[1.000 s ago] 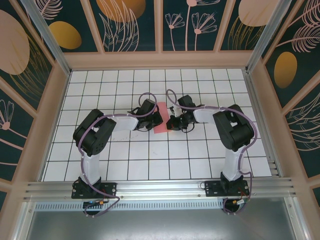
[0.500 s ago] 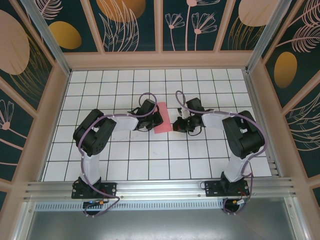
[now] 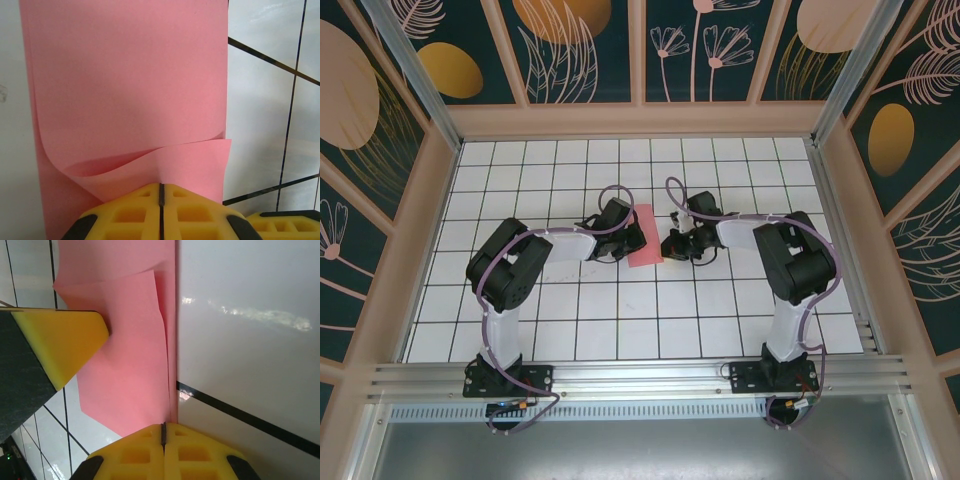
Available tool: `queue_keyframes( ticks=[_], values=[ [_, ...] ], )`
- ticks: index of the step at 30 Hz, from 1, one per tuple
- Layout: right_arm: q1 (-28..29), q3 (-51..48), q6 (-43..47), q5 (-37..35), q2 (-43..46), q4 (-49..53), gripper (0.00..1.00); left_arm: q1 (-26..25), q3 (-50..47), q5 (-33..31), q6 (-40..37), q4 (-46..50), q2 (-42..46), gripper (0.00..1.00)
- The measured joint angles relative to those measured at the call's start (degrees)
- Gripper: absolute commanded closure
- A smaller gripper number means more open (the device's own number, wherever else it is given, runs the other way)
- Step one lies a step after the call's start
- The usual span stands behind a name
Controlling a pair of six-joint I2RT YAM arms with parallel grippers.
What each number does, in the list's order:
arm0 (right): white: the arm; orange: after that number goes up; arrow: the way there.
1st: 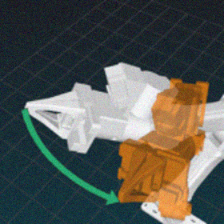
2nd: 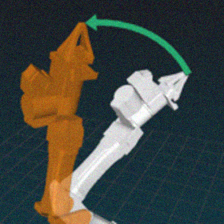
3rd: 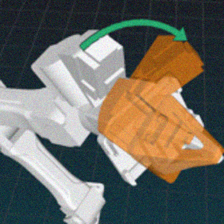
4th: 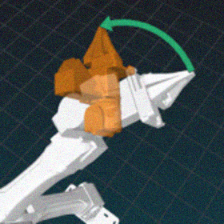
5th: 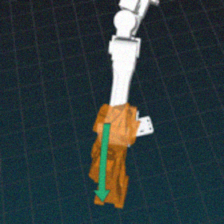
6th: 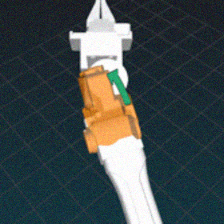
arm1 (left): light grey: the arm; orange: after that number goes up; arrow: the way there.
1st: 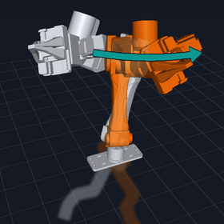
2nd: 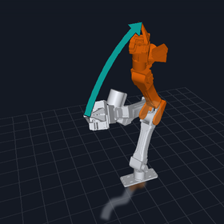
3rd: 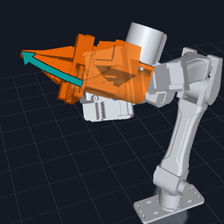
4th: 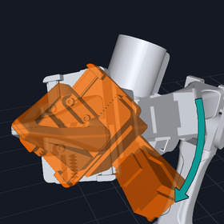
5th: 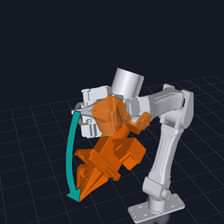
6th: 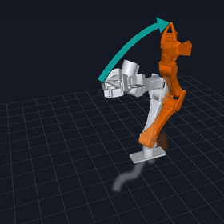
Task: Fold a paper plane with a square sheet of paper (pick it up from the middle)
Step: Fold the triangle a second time at the center of the table.
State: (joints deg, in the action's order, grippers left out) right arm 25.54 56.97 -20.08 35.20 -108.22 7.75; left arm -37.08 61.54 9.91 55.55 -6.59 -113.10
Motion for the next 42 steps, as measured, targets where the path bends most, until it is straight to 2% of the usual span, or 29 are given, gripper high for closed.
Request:
queue_keyframes(
  ticks=[6,17,27,42],
  values=[
    [0.0,0.0,0.0,-0.1,0.0,0.1,0.98,0.0,-0.1,1.4,-1.3,-1.3,0.2,0.88],
    [0.0,0.0,0.0,-0.6,0.0,0.2,0.98,-0.4,-4.1,7.2,1.6,-12.6,4.4,0.91],
    [0.1,0.1,0.0,-1.0,0.0,0.5,0.99,-2.4,-4.3,8.0,3.8,-12.3,1.8,0.99],
    [1.0,0.5,0.2,-3.3,0.1,1.4,0.99,-2.4,-4.9,5.9,5.6,-10.2,0.0,1.0]
  ],
)
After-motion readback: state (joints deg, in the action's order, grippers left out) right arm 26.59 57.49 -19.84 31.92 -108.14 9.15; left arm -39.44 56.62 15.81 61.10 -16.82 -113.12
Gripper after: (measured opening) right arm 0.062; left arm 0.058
